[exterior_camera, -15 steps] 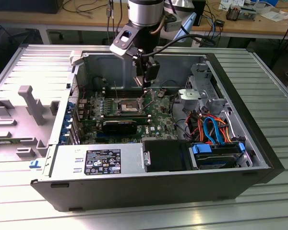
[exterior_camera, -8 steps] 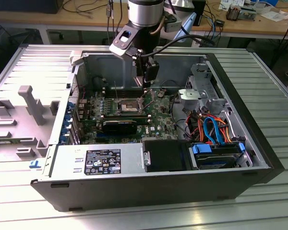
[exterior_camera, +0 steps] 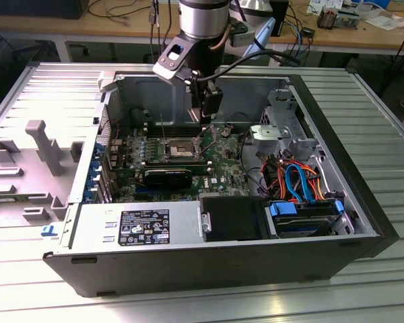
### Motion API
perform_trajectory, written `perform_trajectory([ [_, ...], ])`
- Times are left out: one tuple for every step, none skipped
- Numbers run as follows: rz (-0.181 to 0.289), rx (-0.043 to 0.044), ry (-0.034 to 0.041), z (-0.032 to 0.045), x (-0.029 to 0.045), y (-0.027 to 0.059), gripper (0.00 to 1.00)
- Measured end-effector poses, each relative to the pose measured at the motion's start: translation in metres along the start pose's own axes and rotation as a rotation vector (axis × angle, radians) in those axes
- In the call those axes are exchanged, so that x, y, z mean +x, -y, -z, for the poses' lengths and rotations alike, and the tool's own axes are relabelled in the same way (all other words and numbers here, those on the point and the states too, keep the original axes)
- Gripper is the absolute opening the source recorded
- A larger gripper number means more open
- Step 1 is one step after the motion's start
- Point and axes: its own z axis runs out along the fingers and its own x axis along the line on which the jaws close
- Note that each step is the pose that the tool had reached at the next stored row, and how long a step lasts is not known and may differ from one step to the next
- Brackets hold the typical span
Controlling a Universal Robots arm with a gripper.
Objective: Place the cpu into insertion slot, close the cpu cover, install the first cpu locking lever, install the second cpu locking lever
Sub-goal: 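Place the cpu into insertion slot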
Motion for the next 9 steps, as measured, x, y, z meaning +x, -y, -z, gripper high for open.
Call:
perform_trajectory([
  [-0.003, 0.0, 0.0001, -0.0004, 0.0, 0.0, 0.54],
  [-0.003, 0.0, 0.0002, -0.0005, 0.0, 0.0, 0.54],
  [-0.003, 0.0, 0.0002, -0.0005, 0.0, 0.0, 0.54],
  [-0.004, 0.0, 0.0002, -0.0006, 0.0, 0.0, 0.54],
  [-0.005, 0.0, 0.0003, -0.0006, 0.0, 0.0, 0.54],
  [-0.005, -0.0001, 0.0002, -0.0008, 0.0, 0.0, 0.54],
  [-0.006, 0.0, 0.0003, -0.0009, 0.0, 0.0, 0.54],
  [-0.007, 0.0, 0.0003, -0.001, 0.0, 0.0, 0.54],
  [-0.007, -0.0001, 0.0003, -0.001, 0.0, 0.0, 0.54],
])
